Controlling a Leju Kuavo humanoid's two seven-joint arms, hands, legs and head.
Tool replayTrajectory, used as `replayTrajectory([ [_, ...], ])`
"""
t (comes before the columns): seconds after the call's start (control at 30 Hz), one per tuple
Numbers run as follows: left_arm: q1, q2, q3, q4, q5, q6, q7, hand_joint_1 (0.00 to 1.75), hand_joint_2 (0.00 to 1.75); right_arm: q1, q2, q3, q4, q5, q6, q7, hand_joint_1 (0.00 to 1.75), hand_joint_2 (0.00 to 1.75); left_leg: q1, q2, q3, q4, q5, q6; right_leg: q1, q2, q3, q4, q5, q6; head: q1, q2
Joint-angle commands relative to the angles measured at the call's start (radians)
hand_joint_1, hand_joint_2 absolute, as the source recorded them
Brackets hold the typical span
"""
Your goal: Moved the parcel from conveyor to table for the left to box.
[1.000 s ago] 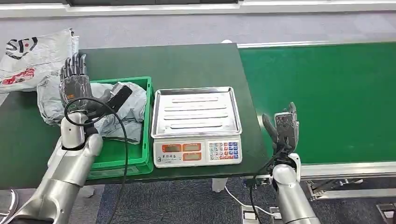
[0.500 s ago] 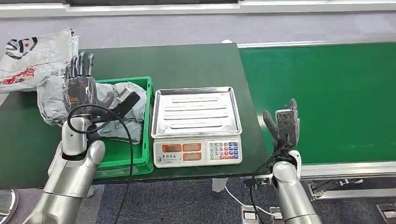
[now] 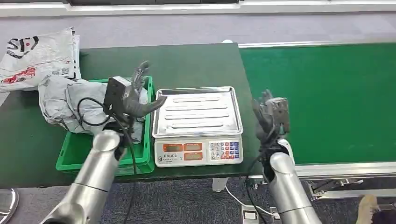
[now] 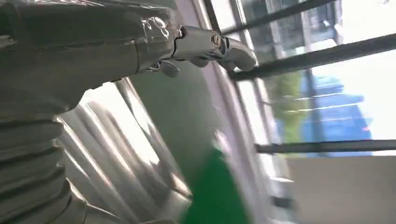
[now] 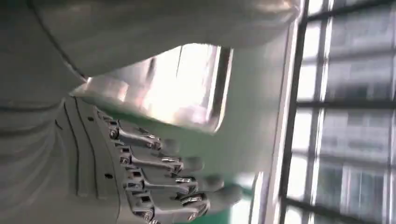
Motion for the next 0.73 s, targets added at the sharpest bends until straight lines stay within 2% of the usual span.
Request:
replayTrajectory([
  [0.03, -0.153, -0.011, -0.099, 0.346, -0.001, 0.194, -0.020, 0.00, 1.75, -0.194, 0.028, 0.175, 0.187, -0.063, 0.050, 0.011, 0.00, 1.75, -0.001, 0.004, 0.005, -0.002, 0.000, 0.000, -0.001, 0.004, 0.004, -0.001, 0.000, -0.001, 0.000, 0.000],
  [0.13, -0.177, 0.010, -0.120, 0.330, -0.025, 0.170, 0.027, 0.00, 1.75, -0.255, 0.047, 0.190, 0.237, -0.057, 0.023, 0.023, 0.00, 1.75, 0.000, 0.005, 0.001, 0.001, -0.001, -0.001, 0.000, 0.006, -0.001, 0.001, 0.001, -0.001, 0.000, 0.000],
  [0.3, -0.160, 0.016, -0.111, 0.305, -0.040, 0.195, 0.036, 0.00, 1.75, -0.287, 0.077, 0.201, 0.261, -0.038, 0.008, 0.031, 0.00, 1.75, 0.000, 0.004, 0.003, -0.001, 0.001, -0.002, 0.003, 0.005, 0.002, -0.001, 0.001, -0.001, 0.000, 0.000],
  [0.73, -0.134, 0.023, -0.096, 0.273, -0.048, 0.200, 0.032, 0.00, 1.75, -0.287, 0.079, 0.201, 0.251, -0.023, 0.012, 0.037, 0.00, 1.75, 0.001, 0.002, 0.002, -0.001, 0.001, -0.002, 0.002, 0.003, 0.002, 0.000, 0.000, -0.001, 0.000, 0.000],
])
